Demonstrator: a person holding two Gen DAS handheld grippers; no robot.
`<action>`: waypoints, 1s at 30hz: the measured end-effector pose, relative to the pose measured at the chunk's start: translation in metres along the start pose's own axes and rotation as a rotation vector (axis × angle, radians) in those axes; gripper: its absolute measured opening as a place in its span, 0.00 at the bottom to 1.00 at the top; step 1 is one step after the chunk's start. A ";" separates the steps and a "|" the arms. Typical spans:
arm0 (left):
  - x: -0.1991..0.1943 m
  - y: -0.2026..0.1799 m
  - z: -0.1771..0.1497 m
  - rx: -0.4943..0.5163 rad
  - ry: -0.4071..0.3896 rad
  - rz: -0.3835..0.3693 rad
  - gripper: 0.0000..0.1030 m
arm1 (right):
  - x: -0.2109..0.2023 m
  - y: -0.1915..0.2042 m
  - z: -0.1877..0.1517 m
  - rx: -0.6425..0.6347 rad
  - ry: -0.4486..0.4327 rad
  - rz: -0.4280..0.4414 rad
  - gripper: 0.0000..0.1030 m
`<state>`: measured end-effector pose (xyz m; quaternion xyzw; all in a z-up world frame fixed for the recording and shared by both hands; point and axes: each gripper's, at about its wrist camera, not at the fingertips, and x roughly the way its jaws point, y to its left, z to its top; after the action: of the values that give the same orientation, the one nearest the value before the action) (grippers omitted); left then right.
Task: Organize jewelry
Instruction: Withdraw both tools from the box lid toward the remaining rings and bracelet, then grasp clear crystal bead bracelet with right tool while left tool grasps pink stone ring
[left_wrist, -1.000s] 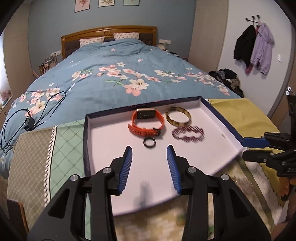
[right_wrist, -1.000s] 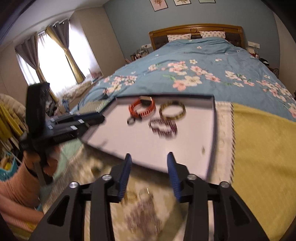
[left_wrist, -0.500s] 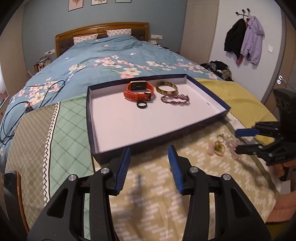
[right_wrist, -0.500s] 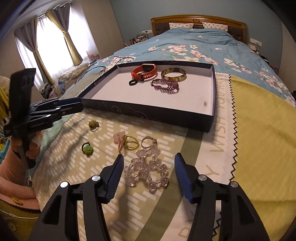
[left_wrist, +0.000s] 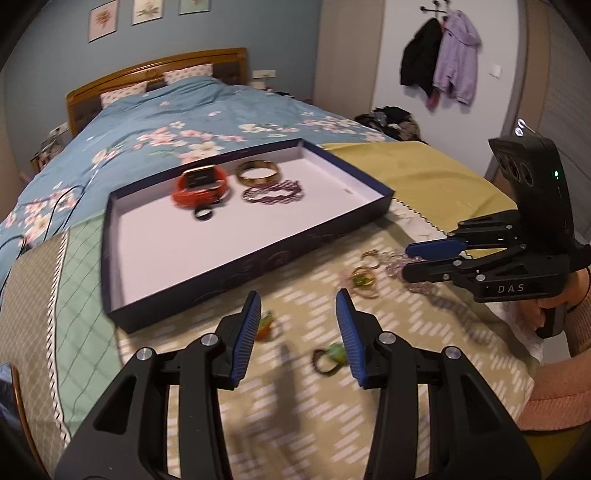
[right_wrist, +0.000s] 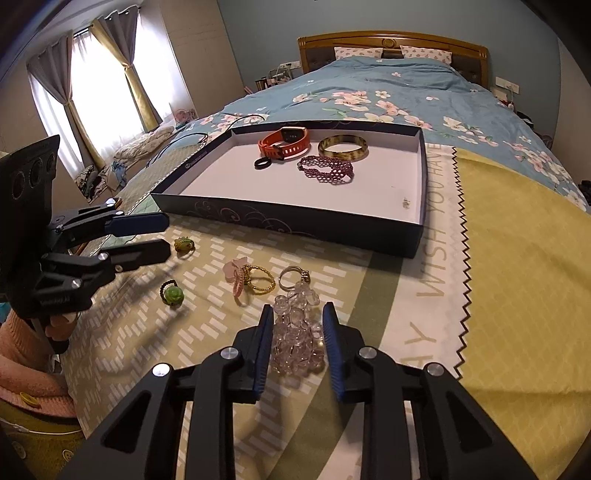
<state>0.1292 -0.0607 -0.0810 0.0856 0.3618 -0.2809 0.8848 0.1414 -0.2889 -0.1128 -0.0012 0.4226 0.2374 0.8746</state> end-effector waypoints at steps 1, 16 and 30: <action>0.004 -0.005 0.002 0.016 0.006 -0.009 0.40 | -0.001 0.000 0.000 0.001 -0.003 -0.002 0.21; 0.066 -0.028 0.020 0.087 0.139 -0.100 0.23 | -0.008 -0.006 -0.005 0.032 -0.025 0.021 0.20; 0.045 -0.010 0.004 -0.023 0.116 -0.122 0.13 | -0.014 -0.011 -0.003 0.063 -0.047 0.054 0.01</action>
<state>0.1517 -0.0896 -0.1087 0.0694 0.4200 -0.3248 0.8446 0.1363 -0.3054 -0.1064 0.0435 0.4093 0.2475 0.8771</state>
